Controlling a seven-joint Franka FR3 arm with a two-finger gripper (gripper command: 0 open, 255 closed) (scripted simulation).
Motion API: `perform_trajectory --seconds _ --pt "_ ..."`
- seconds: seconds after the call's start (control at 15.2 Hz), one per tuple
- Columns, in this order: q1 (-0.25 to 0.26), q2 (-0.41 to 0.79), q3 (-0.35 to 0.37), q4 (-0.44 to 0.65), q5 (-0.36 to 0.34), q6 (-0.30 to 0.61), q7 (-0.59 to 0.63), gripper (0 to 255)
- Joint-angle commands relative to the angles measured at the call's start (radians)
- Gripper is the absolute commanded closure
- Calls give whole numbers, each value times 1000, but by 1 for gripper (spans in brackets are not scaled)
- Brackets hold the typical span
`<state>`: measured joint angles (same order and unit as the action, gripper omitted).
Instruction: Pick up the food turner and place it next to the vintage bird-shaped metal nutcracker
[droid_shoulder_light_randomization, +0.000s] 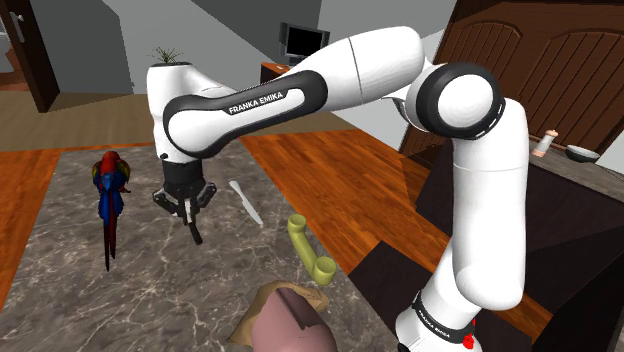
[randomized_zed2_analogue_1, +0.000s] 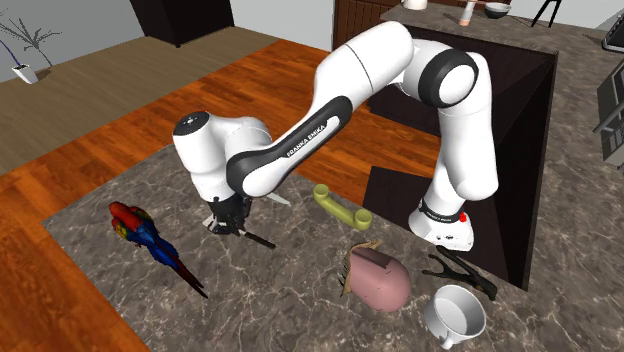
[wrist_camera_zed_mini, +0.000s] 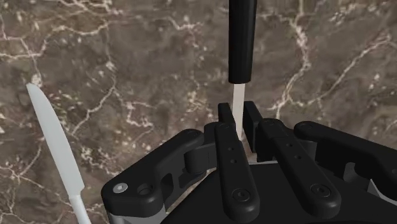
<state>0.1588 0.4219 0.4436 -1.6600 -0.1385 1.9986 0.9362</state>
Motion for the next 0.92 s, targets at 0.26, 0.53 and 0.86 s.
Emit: perform_trajectory --seconds 0.26,0.53,0.86 --pt "-2 -25 6 49 13 -72 -6 255" --pt "-2 -38 10 85 19 -120 -8 255" --pt "0 -49 13 137 25 -182 -11 255"
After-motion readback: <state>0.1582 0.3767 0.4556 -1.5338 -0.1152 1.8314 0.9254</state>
